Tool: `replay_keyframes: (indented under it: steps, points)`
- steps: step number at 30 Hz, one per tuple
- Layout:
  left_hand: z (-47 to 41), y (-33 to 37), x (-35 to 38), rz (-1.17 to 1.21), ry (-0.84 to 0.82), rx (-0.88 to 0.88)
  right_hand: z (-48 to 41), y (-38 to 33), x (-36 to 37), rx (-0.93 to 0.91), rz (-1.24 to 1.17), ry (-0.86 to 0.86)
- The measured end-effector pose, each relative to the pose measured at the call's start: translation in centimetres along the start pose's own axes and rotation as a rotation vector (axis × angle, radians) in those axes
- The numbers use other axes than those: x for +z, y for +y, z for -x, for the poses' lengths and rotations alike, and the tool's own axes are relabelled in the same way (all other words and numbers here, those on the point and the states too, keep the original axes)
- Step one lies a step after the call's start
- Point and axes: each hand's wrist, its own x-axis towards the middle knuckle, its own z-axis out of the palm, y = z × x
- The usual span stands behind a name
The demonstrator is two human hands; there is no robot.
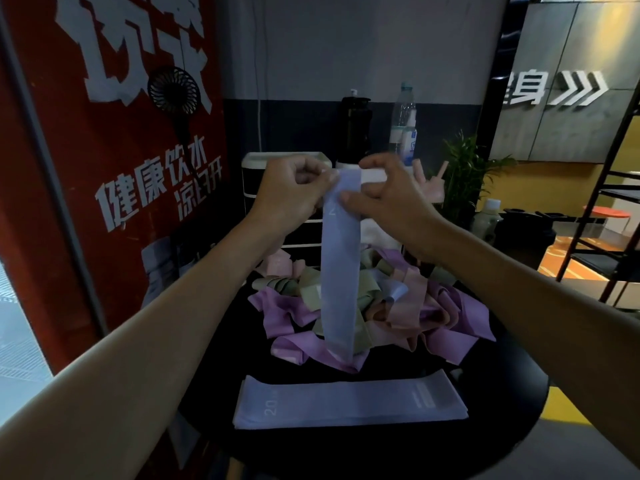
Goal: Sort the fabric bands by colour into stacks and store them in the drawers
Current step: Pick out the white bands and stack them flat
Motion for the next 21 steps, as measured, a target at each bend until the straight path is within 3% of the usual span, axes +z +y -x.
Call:
replay_keyframes:
  steps: [5,9,16,21]
  points:
    - [-0.4,0.4,-0.3,0.021,0.095,-0.035,2.4,2.2,0.8,0.228,-0.049,-0.226]
    - [-1.0,-0.2,-2.1,0.075,0.229,-0.081,4.4,4.4,1.0,0.299,0.006,-0.318]
    - [0.5,-3.2,-6.1,0.172,0.368,-0.185,8.8,7.7,-1.5,0.402,-0.036,-0.397]
    - [4.8,-7.1,-7.1,0.102,0.448,-0.254,11.1,9.4,-4.1,0.439,-0.168,-0.341]
